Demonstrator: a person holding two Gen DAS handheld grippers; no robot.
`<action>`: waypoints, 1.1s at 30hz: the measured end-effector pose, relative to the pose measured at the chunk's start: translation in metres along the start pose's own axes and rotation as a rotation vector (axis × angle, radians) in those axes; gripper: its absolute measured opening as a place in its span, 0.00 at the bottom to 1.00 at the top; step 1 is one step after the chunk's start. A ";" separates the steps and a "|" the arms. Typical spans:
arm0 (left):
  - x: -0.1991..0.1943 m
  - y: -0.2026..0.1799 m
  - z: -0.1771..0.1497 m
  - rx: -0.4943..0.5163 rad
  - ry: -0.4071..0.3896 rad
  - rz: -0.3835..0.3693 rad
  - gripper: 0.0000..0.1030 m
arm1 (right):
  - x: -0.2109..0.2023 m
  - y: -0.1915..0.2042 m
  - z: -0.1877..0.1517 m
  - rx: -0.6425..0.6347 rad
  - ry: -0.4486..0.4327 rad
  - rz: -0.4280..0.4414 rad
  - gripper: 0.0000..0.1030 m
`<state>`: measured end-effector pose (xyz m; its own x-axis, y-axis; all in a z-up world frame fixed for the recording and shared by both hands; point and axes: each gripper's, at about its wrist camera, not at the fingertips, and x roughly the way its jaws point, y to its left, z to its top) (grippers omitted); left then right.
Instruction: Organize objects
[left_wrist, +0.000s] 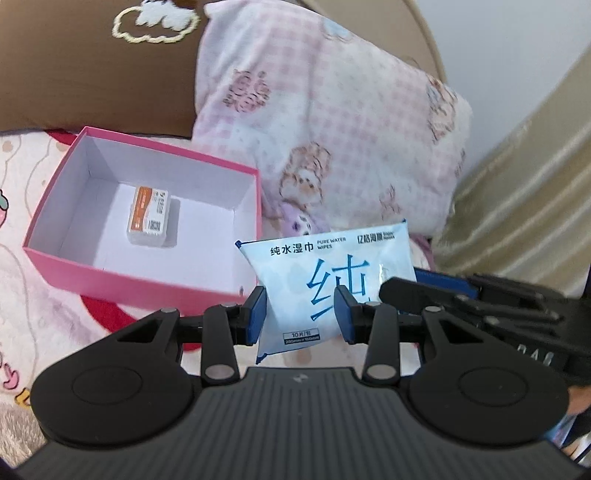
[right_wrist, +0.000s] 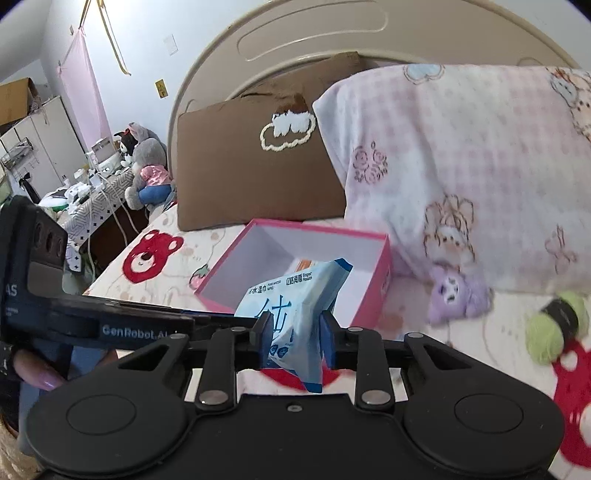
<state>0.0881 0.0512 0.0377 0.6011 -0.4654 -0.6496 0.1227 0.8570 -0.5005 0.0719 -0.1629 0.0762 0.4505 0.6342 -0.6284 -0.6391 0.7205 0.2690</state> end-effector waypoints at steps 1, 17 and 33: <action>0.003 0.005 0.005 -0.007 -0.006 0.003 0.37 | 0.006 -0.001 0.004 0.000 0.000 0.003 0.30; 0.101 0.082 0.090 -0.128 -0.009 0.055 0.37 | 0.127 -0.019 0.071 -0.018 0.097 -0.076 0.28; 0.186 0.162 0.081 -0.315 0.056 0.033 0.37 | 0.227 -0.023 0.057 -0.102 0.186 -0.159 0.28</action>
<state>0.2831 0.1215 -0.1179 0.5549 -0.4576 -0.6947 -0.1518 0.7654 -0.6254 0.2250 -0.0196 -0.0309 0.4342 0.4457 -0.7828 -0.6334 0.7690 0.0865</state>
